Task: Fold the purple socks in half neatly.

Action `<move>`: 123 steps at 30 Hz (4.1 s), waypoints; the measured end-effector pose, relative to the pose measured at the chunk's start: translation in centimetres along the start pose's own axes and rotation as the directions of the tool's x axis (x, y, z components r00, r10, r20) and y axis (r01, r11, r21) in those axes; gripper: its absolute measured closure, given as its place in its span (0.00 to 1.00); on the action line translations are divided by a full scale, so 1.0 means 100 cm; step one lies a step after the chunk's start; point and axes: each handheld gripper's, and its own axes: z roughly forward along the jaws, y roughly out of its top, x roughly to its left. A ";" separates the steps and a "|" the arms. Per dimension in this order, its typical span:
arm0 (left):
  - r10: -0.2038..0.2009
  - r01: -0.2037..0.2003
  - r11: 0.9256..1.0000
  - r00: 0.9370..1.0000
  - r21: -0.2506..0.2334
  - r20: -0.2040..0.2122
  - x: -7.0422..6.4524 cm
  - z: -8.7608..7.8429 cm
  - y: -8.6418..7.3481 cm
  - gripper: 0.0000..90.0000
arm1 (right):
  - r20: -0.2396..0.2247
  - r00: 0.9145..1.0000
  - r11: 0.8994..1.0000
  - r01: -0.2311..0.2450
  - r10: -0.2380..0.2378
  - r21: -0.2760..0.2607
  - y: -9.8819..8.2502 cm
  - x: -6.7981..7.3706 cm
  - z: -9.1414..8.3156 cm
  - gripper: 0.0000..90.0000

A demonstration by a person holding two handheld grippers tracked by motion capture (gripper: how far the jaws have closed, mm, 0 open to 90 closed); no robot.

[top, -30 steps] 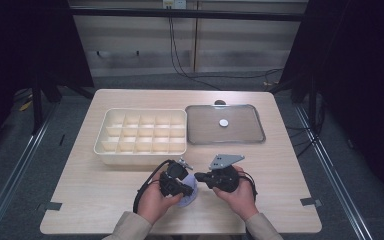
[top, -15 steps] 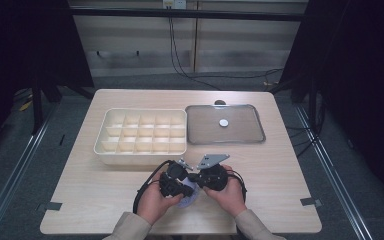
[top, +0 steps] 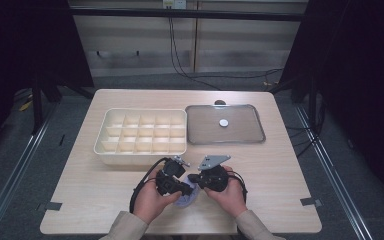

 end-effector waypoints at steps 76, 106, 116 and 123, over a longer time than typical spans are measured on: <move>-0.028 0.031 0.999 0.995 0.026 -0.097 0.013 -0.003 -0.027 1.00 | 0.007 1.000 1.000 0.014 -0.014 -0.014 -0.006 0.004 -0.005 1.00; -0.087 0.087 0.996 0.994 -0.006 -0.066 0.034 -0.020 -0.009 0.68 | -0.014 0.999 0.998 0.046 -0.046 -0.030 0.000 0.004 0.001 1.00; -0.083 0.082 0.997 0.994 -0.012 -0.077 0.035 -0.018 -0.007 0.62 | -0.001 1.000 0.997 0.020 -0.020 -0.073 0.006 -0.001 -0.009 0.97; -0.092 0.091 0.996 0.992 -0.014 -0.083 0.039 -0.025 -0.006 0.60 | 0.021 1.000 0.996 -0.010 0.012 -0.094 0.006 -0.008 -0.017 0.94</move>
